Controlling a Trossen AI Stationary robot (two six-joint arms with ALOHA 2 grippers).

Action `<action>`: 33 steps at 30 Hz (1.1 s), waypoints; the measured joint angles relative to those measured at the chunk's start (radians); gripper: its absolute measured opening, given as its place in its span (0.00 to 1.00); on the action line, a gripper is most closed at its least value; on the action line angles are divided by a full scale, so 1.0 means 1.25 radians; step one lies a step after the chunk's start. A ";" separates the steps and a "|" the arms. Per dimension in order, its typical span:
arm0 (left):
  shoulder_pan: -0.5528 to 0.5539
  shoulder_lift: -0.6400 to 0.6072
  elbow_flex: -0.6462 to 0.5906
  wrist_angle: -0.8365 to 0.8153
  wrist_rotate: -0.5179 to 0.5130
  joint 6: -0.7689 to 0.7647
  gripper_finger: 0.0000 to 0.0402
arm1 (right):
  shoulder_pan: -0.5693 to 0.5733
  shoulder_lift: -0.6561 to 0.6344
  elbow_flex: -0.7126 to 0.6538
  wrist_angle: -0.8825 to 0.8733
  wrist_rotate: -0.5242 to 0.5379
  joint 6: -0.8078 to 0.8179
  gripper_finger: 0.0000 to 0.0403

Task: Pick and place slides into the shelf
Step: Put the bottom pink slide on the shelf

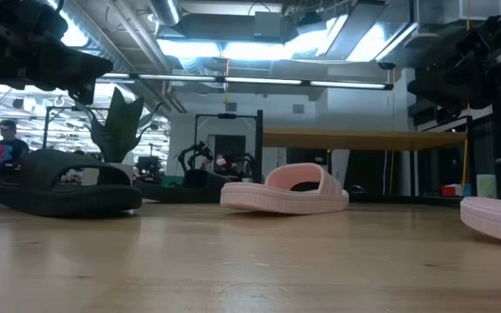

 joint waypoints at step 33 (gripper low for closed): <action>0.000 0.000 0.000 0.000 0.000 0.031 0.00 | 0.000 0.000 0.000 0.000 0.000 -0.042 0.05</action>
